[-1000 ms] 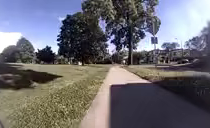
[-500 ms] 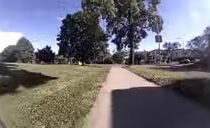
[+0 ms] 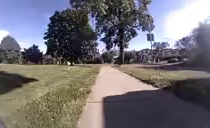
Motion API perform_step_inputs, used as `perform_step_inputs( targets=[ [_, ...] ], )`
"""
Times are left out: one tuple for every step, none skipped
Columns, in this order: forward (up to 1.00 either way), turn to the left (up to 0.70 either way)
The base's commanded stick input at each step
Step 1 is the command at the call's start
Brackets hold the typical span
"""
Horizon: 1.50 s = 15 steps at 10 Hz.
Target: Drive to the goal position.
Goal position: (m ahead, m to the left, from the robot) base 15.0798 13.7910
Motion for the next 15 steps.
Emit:
perform_step_inputs(
  targets=[
    [1.0,-0.1],
    [1.0,-0.02],
    [1.0,0.0],
    [1.0,0.0],
    [1.0,0.0],
    [1.0,0.0],
    [1.0,0.0],
    [1.0,0.0],
    [1.0,0.0],
    [1.0,0.0],
    [1.0,0.0],
    [1.0,0.05],
    [1.0,0.37],
    [1.0,0.38],
    [1.0,0.21]
  ],
)
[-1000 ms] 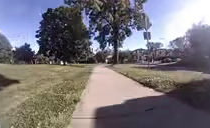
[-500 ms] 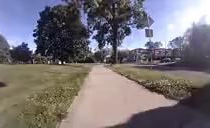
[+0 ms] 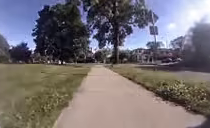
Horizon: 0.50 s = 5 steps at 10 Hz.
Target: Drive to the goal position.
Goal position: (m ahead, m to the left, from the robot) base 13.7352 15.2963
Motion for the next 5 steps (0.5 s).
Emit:
perform_step_inputs(
  targets=[
    [1.0,0.0],
    [1.0,0.0],
    [1.0,0.0],
    [1.0,0.0],
    [1.0,0.0]
  ],
)
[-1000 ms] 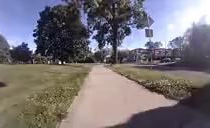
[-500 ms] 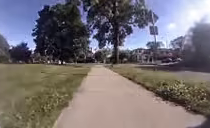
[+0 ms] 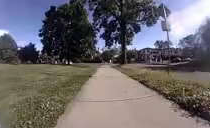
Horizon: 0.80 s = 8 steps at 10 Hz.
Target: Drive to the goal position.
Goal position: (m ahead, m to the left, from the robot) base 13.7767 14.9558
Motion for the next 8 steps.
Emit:
perform_step_inputs(
  targets=[
    [1.0,0.0],
    [1.0,0.0],
    [1.0,0.0],
    [1.0,0.0],
    [1.0,0.0],
    [1.0,0.0],
    [1.0,0.0],
    [1.0,0.0]
  ],
)
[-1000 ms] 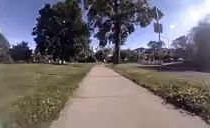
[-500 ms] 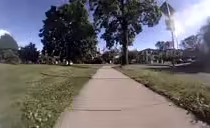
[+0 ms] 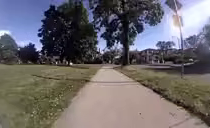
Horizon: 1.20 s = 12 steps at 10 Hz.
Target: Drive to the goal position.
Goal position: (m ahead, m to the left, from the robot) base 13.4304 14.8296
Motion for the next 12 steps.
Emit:
perform_step_inputs(
  targets=[
    [1.0,0.0],
    [1.0,0.0],
    [1.0,0.0],
    [1.0,0.0],
    [1.0,0.0],
    [1.0,0.0],
    [1.0,0.0],
    [1.0,0.0],
    [1.0,0.0],
    [1.0,0.0],
    [1.0,0.0],
    [1.0,0.0]
  ],
)
